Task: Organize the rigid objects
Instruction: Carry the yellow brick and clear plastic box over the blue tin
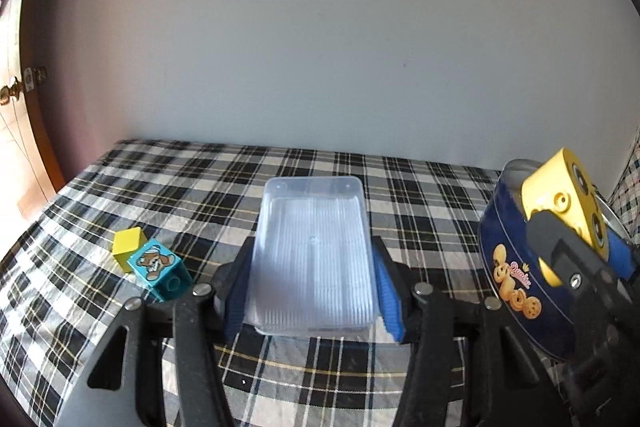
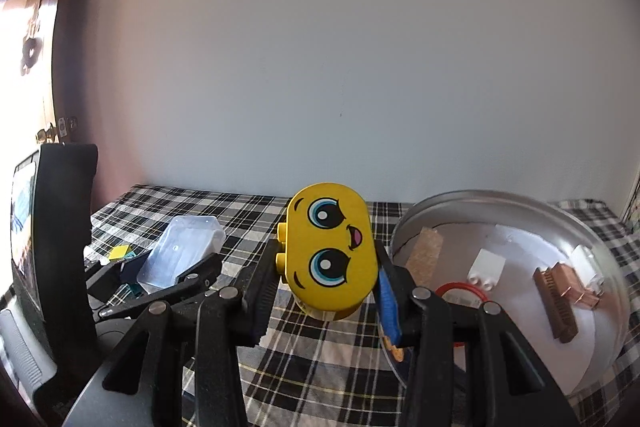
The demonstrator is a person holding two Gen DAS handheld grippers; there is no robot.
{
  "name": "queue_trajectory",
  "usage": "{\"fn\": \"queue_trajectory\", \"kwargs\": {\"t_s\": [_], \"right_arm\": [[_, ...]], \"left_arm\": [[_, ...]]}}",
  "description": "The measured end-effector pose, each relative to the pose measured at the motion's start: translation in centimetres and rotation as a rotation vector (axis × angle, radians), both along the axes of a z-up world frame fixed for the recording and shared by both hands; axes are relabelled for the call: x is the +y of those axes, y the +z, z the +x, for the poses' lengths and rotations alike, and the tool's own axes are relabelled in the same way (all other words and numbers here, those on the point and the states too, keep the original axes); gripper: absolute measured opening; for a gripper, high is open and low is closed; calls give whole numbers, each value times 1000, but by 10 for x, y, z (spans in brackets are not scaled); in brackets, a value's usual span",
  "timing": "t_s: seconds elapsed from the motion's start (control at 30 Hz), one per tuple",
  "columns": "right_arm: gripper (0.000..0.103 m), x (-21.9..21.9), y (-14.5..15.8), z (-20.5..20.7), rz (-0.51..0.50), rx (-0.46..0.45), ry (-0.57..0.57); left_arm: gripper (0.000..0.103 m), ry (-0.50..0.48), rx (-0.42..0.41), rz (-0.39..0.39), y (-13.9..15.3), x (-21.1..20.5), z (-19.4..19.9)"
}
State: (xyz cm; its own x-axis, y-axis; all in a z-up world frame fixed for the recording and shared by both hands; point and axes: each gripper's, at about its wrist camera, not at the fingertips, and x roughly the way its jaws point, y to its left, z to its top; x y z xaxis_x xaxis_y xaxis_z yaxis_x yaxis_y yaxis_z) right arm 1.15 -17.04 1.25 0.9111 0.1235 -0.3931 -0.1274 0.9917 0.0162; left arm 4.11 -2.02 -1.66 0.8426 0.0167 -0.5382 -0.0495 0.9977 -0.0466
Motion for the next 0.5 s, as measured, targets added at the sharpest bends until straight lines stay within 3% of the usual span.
{"fn": "queue_trajectory", "kwargs": {"t_s": [0.23, 0.5], "right_arm": [[46, -6, 2, -11, -15, -40, 4], [46, -20, 1, -21, -49, -74, 41]], "left_arm": [[53, -12, -58, -16, 6, -4, -8], [53, -30, -67, -17, 9, -14, -14]]}}
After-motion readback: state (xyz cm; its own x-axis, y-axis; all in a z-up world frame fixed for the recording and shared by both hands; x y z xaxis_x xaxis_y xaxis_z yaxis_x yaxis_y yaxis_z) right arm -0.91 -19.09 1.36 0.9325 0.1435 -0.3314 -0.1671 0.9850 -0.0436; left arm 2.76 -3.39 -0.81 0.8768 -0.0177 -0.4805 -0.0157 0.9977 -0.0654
